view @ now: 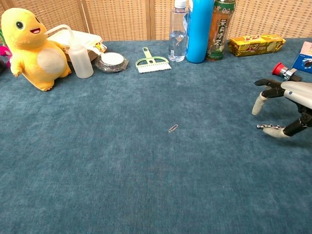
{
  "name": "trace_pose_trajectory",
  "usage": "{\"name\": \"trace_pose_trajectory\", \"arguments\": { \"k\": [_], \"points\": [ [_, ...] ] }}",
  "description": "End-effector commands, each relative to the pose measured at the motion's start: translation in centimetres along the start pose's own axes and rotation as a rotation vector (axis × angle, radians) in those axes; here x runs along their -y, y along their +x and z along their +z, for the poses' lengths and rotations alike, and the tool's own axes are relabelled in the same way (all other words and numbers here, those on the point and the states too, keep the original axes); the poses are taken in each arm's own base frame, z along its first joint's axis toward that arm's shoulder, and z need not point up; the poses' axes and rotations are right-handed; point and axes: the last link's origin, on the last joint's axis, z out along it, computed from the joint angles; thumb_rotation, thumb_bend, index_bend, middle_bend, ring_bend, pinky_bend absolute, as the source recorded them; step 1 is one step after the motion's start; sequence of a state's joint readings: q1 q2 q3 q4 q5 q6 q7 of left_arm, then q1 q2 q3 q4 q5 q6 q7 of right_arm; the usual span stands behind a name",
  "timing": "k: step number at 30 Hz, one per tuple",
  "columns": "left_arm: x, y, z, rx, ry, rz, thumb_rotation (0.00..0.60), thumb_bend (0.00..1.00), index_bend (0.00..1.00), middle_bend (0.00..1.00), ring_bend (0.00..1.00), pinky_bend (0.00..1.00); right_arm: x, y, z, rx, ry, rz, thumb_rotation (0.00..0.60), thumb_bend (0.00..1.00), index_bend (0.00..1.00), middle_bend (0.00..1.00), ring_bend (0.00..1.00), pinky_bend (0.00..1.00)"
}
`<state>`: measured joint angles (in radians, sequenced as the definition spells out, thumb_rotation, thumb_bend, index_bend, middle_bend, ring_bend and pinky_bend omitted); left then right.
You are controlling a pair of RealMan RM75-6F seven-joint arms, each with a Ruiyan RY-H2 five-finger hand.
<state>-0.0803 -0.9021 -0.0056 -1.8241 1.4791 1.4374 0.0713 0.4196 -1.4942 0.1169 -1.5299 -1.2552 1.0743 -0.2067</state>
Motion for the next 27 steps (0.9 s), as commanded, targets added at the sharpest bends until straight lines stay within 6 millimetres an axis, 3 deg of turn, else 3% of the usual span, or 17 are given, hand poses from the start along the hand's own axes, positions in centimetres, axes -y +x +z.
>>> {"name": "trace_pose_trajectory", "arguments": {
  "k": [1,27],
  "points": [
    [0.0,0.0,0.0,-0.001,0.000,-0.001,0.600,0.34,0.17,0.12,0.00,0.13,0.0,-0.1,0.1,0.003,-0.001,-0.003,0.600,0.34,0.40,0.00,0.00,0.00],
    [-0.1,-0.1,-0.1,0.007,-0.002,-0.003,0.600,0.34,0.17,0.12,0.00,0.12,-1.6,-0.3,0.4,0.003,-0.039,-0.010,0.600,0.36,0.46,0.00,0.00,0.00]
  ]
}}
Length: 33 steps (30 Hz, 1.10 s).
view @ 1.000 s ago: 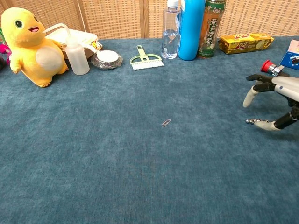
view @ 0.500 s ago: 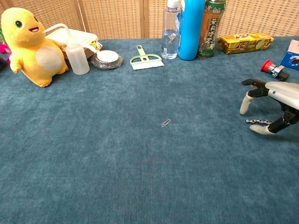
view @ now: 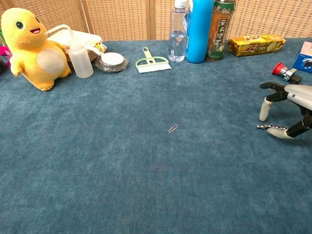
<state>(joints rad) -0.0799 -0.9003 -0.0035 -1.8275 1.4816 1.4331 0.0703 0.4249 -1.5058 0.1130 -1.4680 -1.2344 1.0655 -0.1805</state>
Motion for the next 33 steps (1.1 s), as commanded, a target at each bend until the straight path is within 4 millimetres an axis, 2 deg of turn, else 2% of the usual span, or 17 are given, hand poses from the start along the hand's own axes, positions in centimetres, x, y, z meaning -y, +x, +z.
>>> {"name": "trace_pose_trajectory", "arguments": {
  "k": [1,33],
  "points": [
    [0.0,0.0,0.0,0.001,0.001,-0.001,0.600,0.34,0.17,0.12,0.00,0.12,-0.2,0.0,0.0,0.000,-0.003,-0.002,0.600,0.36,0.46,0.00,0.00,0.00],
    [-0.1,-0.1,0.0,0.008,0.000,-0.004,0.600,0.34,0.17,0.12,0.00,0.13,-0.7,-1.1,0.1,-0.014,0.001,-0.030,0.600,0.37,0.51,0.00,0.00,0.00]
  ]
}}
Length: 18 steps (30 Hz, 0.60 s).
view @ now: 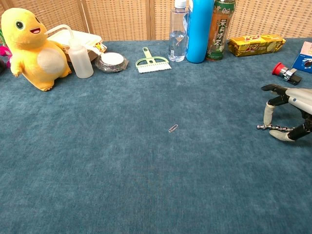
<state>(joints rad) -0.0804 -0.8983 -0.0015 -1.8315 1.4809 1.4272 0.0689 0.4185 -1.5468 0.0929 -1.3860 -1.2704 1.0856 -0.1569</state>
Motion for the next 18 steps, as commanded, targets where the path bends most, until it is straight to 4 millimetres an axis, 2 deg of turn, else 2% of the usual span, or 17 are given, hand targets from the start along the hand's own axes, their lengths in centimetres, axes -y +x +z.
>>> {"name": "trace_pose_trajectory", "arguments": {
  "k": [1,10,18],
  "points": [
    [-0.01,-0.01,0.00,0.001,0.000,0.000,0.600,0.34,0.17,0.12,0.00,0.13,-0.01,-0.10,0.04,-0.001,0.000,0.001,0.600,0.38,0.51,0.00,0.00,0.00],
    [0.01,-0.02,-0.01,0.003,0.001,-0.001,0.600,0.34,0.17,0.12,0.00,0.13,-0.15,-0.50,0.13,0.001,-0.003,-0.001,0.600,0.42,0.55,0.00,0.00,0.00],
    [-0.04,-0.11,0.01,0.006,-0.001,0.002,0.600,0.34,0.17,0.12,0.00,0.12,-0.08,-0.42,0.07,-0.009,0.005,0.000,0.600,0.48,0.62,0.00,0.00,0.00]
  ]
}}
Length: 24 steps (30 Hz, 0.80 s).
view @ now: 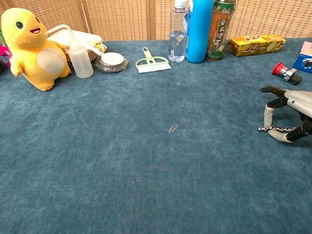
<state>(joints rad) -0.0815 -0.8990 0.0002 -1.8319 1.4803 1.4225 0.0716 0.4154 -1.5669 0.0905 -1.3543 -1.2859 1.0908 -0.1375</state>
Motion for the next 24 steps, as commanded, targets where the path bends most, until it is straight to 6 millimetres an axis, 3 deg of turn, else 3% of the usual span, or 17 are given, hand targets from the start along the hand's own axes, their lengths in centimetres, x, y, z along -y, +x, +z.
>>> {"name": "trace_pose_trajectory", "arguments": {
  "k": [1,7,13,18,24],
  "points": [
    [0.0,0.0,0.0,0.000,0.000,0.001,0.600,0.34,0.17,0.12,0.00,0.13,0.0,0.0,-0.1,-0.005,0.004,-0.004,0.600,0.48,0.62,0.00,0.00,0.00],
    [0.0,-0.1,0.0,0.002,0.000,0.002,0.600,0.34,0.17,0.12,0.00,0.13,0.8,0.5,-0.4,-0.029,0.041,0.018,0.600,0.49,0.64,0.00,0.00,0.00],
    [-0.1,-0.1,0.1,0.003,-0.002,0.002,0.600,0.34,0.17,0.12,0.00,0.12,3.0,1.7,-0.6,-0.058,0.111,0.060,0.600,0.49,0.64,0.00,0.00,0.00],
    [-0.1,-0.1,0.1,0.002,-0.002,-0.001,0.600,0.34,0.17,0.12,0.00,0.12,5.5,2.1,0.0,-0.040,0.162,0.136,0.600,0.49,0.65,0.00,0.00,0.00],
    [-0.1,0.0,0.0,0.000,-0.003,-0.002,0.600,0.34,0.17,0.12,0.00,0.12,10.2,2.4,1.8,0.035,0.234,0.366,0.600,0.50,0.67,0.01,0.00,0.00]
  ]
}}
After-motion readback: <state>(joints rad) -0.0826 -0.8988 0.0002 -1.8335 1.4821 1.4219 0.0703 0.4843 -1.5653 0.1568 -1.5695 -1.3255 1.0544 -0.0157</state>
